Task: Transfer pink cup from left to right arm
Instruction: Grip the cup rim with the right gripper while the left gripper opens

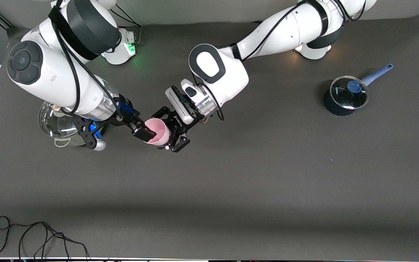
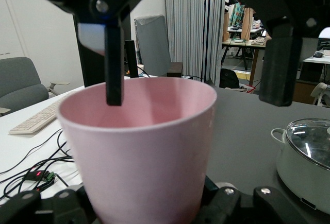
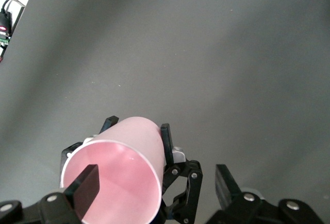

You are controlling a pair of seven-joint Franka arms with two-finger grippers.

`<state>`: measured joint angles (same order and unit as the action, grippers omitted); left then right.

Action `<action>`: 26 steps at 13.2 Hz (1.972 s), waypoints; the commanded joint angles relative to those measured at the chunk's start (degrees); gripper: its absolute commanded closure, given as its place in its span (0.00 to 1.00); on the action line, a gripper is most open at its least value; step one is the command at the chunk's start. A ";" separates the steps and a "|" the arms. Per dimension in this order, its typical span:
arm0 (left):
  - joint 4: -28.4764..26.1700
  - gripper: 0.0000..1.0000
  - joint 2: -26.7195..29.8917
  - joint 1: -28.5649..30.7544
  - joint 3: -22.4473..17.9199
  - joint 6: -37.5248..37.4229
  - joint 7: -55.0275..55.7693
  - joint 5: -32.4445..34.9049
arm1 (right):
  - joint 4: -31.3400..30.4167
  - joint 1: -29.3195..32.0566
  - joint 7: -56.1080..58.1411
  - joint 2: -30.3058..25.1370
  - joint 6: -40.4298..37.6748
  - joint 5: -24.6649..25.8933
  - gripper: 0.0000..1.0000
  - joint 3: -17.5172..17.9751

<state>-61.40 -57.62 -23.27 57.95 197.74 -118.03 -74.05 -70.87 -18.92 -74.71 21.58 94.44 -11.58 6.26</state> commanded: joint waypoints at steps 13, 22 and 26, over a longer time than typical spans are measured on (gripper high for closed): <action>1.98 1.00 0.14 -1.61 -0.99 0.72 0.25 -0.84 | -0.58 -0.41 -1.75 -1.01 0.40 -0.99 1.00 -0.29; 1.81 0.00 0.67 -1.25 -2.57 0.36 3.05 -0.31 | 0.56 -0.15 -1.49 -0.66 0.84 -0.02 1.00 -0.55; 1.46 0.00 0.76 -0.64 -3.10 0.01 3.51 0.48 | 1.00 0.29 -1.40 -0.40 3.37 3.22 1.00 -1.16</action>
<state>-60.39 -57.56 -23.55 56.18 197.67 -115.51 -73.88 -70.51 -18.62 -75.16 21.34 96.13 -10.40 5.55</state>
